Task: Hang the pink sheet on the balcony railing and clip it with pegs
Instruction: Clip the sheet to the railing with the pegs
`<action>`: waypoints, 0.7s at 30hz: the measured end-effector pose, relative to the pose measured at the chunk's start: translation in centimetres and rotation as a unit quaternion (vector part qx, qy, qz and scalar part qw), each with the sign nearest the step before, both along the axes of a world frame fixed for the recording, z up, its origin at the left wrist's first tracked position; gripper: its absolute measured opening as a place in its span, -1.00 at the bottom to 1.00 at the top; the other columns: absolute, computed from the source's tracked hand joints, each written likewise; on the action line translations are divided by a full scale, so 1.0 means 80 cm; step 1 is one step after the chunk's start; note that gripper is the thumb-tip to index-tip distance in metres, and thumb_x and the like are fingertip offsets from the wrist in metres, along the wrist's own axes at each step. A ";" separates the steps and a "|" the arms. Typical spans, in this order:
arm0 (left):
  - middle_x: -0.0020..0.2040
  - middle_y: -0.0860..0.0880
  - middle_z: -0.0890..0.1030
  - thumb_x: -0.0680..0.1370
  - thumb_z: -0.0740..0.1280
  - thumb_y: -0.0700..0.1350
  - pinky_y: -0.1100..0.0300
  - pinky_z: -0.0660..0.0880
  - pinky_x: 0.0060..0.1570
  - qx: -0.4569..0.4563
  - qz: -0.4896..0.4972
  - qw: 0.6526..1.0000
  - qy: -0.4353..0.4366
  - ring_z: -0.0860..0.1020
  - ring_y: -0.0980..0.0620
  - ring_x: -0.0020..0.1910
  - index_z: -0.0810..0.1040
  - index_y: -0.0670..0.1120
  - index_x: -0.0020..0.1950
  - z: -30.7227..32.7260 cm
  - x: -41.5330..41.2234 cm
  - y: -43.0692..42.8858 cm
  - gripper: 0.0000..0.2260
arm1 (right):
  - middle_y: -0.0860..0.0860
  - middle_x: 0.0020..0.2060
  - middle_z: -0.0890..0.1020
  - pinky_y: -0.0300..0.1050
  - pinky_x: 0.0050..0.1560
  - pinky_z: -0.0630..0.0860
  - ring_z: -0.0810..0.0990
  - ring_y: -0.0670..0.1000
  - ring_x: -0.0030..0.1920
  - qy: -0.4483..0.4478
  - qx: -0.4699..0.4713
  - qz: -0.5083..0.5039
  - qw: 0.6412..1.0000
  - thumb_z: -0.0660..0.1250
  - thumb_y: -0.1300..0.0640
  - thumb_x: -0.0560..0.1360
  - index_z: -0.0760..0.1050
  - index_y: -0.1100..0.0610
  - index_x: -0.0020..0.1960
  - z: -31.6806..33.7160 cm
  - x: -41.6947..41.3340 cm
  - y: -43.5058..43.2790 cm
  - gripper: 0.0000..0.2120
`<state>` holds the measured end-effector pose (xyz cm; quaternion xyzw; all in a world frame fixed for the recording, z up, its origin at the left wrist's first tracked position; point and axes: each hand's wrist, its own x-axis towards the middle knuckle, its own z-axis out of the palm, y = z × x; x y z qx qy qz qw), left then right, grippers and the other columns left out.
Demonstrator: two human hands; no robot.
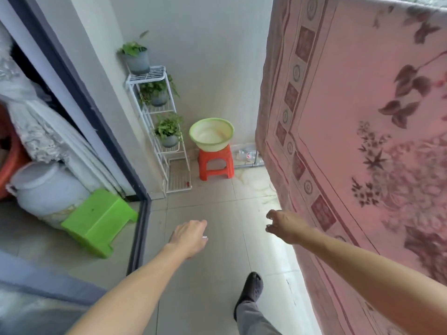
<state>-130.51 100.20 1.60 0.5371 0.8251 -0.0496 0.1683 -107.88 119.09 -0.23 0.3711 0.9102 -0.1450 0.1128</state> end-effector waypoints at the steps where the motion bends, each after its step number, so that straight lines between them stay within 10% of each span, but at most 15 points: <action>1: 0.23 -0.10 0.56 0.59 0.24 0.00 0.03 0.48 0.10 0.002 -0.002 1.000 0.001 0.54 -0.17 0.18 0.44 -0.10 0.28 -0.002 -0.017 0.026 -0.70 | 0.04 0.20 0.60 -0.08 0.05 0.47 0.54 0.11 0.19 0.008 -0.007 -0.006 1.000 0.24 -0.11 0.57 0.39 0.07 0.36 -0.005 -0.015 0.026 -0.56; 21: 0.17 -0.07 0.60 0.59 0.26 0.04 0.02 0.46 0.05 0.067 -0.026 0.997 0.003 0.56 -0.15 0.15 0.44 -0.06 0.24 0.027 -0.399 0.492 -0.71 | 0.12 0.19 0.60 -0.02 0.00 0.53 0.59 0.17 0.11 0.063 0.044 -0.044 0.996 0.24 -0.04 0.55 0.38 0.11 0.30 0.059 -0.397 0.479 -0.62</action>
